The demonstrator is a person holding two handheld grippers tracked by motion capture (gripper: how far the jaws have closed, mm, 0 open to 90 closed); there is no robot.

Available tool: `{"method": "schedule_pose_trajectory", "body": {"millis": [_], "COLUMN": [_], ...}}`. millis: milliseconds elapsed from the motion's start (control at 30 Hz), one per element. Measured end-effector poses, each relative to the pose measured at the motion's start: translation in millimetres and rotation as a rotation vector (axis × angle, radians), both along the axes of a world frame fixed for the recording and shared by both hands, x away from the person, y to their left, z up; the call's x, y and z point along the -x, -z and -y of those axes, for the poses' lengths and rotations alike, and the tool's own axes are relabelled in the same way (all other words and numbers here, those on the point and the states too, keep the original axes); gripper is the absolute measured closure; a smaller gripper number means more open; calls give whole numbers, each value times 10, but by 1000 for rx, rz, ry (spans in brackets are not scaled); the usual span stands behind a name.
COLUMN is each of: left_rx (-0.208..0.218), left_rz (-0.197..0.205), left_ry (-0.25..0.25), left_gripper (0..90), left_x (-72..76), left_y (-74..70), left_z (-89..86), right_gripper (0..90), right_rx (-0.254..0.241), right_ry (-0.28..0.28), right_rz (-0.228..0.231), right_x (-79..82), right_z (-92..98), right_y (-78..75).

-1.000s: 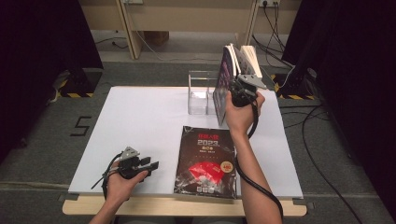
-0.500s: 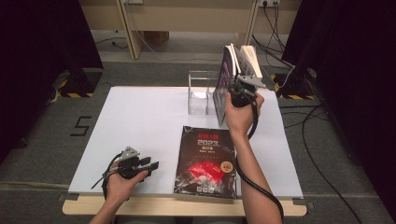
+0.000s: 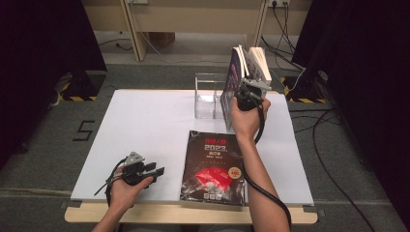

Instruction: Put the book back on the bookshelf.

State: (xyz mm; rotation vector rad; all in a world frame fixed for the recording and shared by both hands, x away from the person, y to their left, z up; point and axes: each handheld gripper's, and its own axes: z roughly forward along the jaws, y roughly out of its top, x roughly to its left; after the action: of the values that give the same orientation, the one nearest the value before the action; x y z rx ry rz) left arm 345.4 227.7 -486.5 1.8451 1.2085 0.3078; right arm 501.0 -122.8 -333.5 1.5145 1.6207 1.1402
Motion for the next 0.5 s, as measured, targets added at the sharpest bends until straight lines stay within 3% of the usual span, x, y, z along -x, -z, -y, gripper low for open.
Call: {"method": "schedule_pose_trajectory", "body": {"millis": [233,500], "left_rx": [-2,-1], "left_rz": [2,2], "left_ry": [4,7], "left_gripper": [532,532], "left_x": [3,-2], "left_y": [4,6], "left_z": [11,8], "right_gripper": [830,837], "right_rx": [-10,-21], "right_ry": [34,57], "right_rz": [-2,73], "right_x": [4,15], "right_z": [-21,-32], "right_y": [-2,73]}}
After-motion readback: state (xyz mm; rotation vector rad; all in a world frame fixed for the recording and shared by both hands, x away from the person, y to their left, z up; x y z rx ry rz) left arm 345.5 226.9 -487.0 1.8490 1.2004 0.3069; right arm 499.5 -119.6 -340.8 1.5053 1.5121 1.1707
